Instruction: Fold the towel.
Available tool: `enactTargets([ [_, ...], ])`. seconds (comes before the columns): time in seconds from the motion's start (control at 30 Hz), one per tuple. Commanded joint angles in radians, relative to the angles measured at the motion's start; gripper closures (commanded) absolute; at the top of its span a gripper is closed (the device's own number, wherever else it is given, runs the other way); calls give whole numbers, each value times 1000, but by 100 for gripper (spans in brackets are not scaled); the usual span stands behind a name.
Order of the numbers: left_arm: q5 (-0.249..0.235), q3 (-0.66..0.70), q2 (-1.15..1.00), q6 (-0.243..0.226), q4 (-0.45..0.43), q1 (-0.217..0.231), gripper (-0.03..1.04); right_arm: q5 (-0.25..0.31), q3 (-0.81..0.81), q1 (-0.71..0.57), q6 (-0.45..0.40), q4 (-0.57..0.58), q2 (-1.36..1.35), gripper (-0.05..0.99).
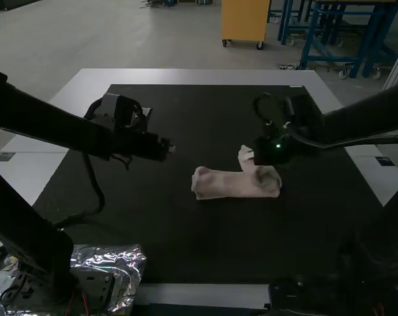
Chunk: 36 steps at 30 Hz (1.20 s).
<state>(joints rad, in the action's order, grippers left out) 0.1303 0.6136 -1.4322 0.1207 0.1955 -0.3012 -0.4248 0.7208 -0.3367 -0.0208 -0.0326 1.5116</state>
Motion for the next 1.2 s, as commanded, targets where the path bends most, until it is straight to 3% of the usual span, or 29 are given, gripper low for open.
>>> enactTargets([
  [0.0, -8, 28, 30, -6, 13, 14, 5, 14, 31, -44, -45, -24, -1, 96],
  [0.7, -8, 15, 16, -6, 48, 51, 5, -20, 83, -239, -97, -145, 124, 95],
  [0.73, -8, 15, 16, -4, 50, 51, 5, -23, 86, -245, -100, -145, 131, 89],
  [0.9, -9, 18, 9, -4, 53, 51, 5, -61, 106, -266, -125, -141, 131, 27],
  [1.0, -8, 23, 7, -4, 53, 51, 5, -65, 108, -262, -105, -142, 93, 12],
  [1.07, -9, 23, 7, -4, 53, 51, 5, -60, 98, -255, -108, -150, 53, 16],
  [1.1, -9, 25, 7, -4, 53, 51, 5, -57, 91, -249, -111, -164, 38, 30],
  [1.17, -9, 26, 7, -4, 50, 51, 5, -55, 65, -236, -110, -191, 22, 73],
])
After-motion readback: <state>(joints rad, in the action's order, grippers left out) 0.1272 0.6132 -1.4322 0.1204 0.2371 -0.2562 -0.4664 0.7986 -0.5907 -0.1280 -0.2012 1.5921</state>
